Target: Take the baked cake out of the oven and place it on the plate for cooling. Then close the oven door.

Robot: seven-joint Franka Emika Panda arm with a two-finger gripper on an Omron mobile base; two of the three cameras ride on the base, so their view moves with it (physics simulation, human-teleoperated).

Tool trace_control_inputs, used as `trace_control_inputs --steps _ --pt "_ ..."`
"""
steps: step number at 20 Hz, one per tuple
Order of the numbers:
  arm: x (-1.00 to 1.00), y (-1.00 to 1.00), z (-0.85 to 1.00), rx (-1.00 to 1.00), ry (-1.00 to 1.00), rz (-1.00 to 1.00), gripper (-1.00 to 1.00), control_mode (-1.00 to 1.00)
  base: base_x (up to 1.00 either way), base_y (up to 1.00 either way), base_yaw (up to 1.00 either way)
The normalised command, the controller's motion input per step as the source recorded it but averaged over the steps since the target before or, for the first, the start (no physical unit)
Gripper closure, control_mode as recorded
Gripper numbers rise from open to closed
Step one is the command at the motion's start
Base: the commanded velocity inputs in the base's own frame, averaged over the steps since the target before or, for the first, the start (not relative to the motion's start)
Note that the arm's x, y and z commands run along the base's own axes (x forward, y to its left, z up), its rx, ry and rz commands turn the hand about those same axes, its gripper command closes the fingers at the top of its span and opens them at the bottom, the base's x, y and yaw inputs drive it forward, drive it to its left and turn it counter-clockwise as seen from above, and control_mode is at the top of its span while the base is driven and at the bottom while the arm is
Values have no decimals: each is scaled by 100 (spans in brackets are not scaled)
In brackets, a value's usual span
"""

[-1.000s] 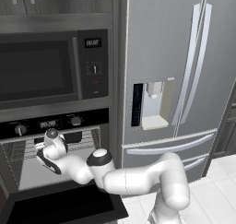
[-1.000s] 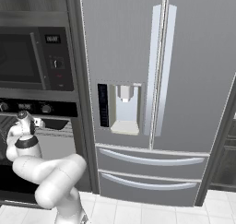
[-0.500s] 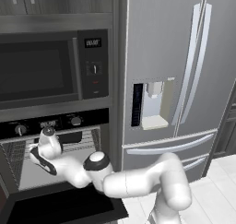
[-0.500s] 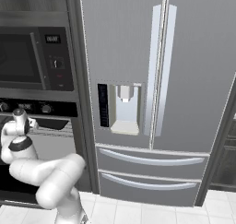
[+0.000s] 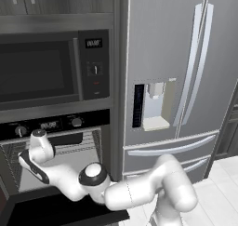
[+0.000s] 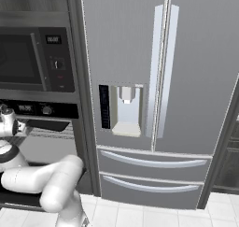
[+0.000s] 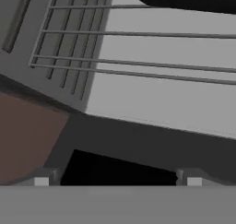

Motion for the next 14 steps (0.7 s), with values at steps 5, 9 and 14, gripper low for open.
trace_control_inputs --steps 5,9,14 --pt "-92 5 0 -5 9 3 -100 -100 0 0 0" --pt "-94 0 -1 -1 5 0 -100 -100 0 0 0" --pt "-94 -5 -1 0 13 0 -100 -100 0 0 0"
